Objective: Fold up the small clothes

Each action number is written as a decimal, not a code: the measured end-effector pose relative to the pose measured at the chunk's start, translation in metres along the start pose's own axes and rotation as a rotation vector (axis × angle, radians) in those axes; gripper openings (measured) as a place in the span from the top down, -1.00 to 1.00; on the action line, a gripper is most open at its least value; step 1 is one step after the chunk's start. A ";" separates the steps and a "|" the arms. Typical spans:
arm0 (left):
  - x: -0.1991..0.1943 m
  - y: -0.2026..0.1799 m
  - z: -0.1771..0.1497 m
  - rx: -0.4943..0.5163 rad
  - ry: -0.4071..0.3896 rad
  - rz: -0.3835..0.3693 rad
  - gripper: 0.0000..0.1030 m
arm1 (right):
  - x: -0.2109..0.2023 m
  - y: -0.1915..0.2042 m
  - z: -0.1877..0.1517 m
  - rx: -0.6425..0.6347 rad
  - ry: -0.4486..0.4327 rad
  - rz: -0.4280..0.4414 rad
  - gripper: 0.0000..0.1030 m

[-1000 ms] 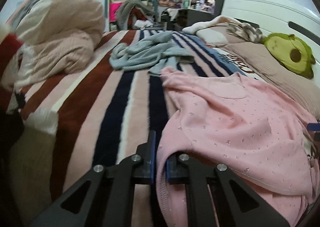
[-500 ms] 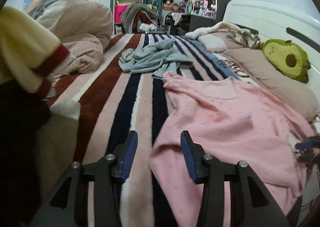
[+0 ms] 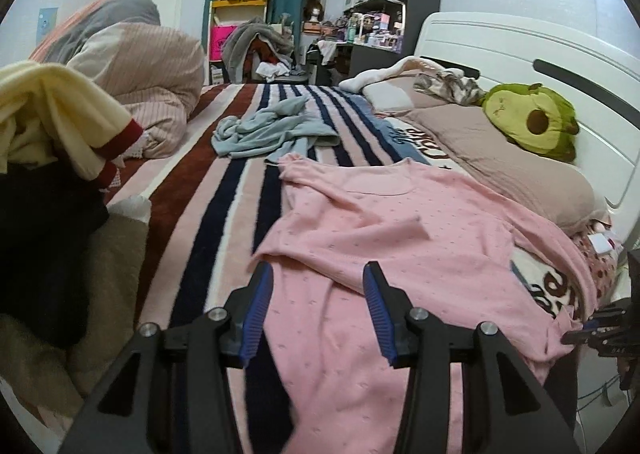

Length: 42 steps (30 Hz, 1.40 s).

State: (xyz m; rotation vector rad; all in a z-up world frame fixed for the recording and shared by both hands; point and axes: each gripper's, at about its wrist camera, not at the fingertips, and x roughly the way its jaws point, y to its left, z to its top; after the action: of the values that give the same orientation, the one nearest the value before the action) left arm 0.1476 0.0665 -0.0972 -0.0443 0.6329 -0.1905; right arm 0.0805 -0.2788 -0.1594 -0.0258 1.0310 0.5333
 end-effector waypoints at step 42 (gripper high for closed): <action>0.002 -0.046 0.004 0.010 0.025 -0.022 -0.04 | -0.060 -0.059 0.018 0.010 -0.315 -0.187 0.82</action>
State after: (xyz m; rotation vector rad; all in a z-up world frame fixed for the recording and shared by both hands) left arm 0.1436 0.0212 -0.0905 -0.0390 0.6564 -0.2162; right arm 0.0967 -0.3504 -0.1143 -0.0283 0.7147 0.3482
